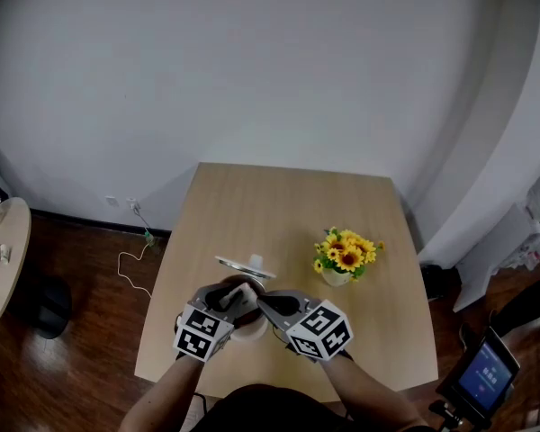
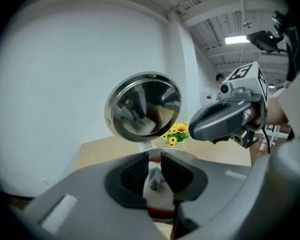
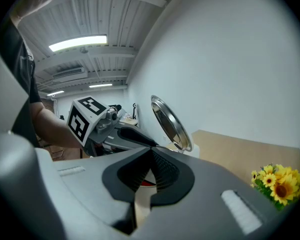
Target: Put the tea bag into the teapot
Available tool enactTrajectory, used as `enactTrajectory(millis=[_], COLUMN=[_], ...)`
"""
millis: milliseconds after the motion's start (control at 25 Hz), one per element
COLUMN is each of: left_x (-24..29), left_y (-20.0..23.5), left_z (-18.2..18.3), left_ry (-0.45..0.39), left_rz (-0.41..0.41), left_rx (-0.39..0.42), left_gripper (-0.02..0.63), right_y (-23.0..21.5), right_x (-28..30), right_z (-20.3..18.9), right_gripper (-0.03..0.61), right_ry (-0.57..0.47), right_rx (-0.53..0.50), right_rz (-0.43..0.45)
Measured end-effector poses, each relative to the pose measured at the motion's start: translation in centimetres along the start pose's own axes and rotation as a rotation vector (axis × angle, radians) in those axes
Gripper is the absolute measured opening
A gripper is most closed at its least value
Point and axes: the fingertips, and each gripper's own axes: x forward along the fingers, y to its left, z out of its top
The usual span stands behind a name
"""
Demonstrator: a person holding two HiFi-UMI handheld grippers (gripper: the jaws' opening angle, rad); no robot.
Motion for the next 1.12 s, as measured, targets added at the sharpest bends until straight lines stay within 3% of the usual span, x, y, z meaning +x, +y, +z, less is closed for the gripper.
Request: enactTrajectory(millis=[320,520,600,720,880,1120], left_x=[-1.1,-3.5,-4.8,-6.7,-9.5,-12.6], left_y=[0.1,0.1,-0.8,-1.8,-2.3,-4.2], left_z=[-0.2,0.6,1.4,2.5,3.7,3.7], left_ry=[-0.038,-0.126,-0.167,-0.227,-0.304,-0.338], left_rz=[0.007,0.004,-0.042,-0.062,-0.046,-0.077], left_rx=[-0.037,-0.087,-0.089,-0.078,-0.12,-0.174], left_gripper=[0.089,0.082,0.005,0.005,0.005,0.005], right_y=[0.6,1.3,1.9,3.0,4.2,7.2], right_x=[-0.8,-1.4,-1.5,-1.9,-3.0,-4.6], right_z=[-0.1,1.2,1.9,2.7,3.4,4.5], right_gripper=[0.002,0.002,0.002,0.002,0.002,0.002], right_ry=[-0.01,-0.034,-0.05,-0.068,-0.094,-0.141], right_rx=[-0.003,-0.024,-0.031,-0.044,-0.053,-0.068], right_rz=[-0.007,0.007,0.02,0.039,0.049,0.083])
